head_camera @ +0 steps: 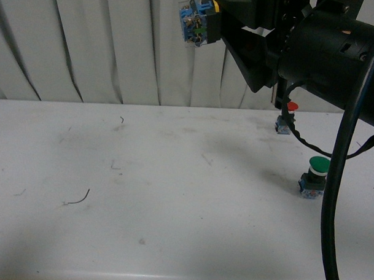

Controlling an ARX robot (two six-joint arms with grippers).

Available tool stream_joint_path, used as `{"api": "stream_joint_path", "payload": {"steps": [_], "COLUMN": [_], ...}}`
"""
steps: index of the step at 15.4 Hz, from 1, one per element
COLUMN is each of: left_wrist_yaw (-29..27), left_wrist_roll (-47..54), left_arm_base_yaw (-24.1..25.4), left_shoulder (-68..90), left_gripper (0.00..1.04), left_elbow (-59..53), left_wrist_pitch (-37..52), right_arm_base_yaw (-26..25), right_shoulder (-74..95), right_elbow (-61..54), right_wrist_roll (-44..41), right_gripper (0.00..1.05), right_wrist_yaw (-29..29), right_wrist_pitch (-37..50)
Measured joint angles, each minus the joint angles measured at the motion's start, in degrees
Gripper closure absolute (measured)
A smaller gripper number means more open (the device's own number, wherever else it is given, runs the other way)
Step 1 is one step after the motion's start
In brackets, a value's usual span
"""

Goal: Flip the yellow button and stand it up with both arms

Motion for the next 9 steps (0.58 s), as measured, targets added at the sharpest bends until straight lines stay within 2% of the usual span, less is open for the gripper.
{"api": "stream_joint_path", "payload": {"steps": [3,4,6,8,9], "left_wrist_yaw": [0.0,0.0,0.0,0.0,0.0], "left_wrist_roll": [0.0,0.0,0.0,0.04,0.04], "left_arm_base_yaw": [0.0,0.0,0.0,0.0,0.0], "left_shoulder": [0.0,0.0,0.0,0.0,0.0], "left_gripper": [0.61,0.37,0.07,0.07,0.07], "left_elbow": [0.0,0.0,0.0,0.0,0.0], "left_wrist_pitch": [0.0,0.0,0.0,0.0,0.0], "right_arm_base_yaw": [-0.85,-3.37,-9.55,-14.69,-16.0], "right_shoulder": [-2.71,-5.01,-4.96,-2.14,-1.14], "right_elbow": [0.48,3.96,11.56,20.72,23.3], "right_wrist_roll": [-5.64,-13.75,-28.92,-43.69,-48.89], "right_gripper": [0.71,0.71,0.71,0.71,0.71], "right_wrist_yaw": [0.33,1.75,6.8,12.59,14.91], "right_wrist_pitch": [-0.15,-5.27,-23.39,-40.74,-45.33]}}
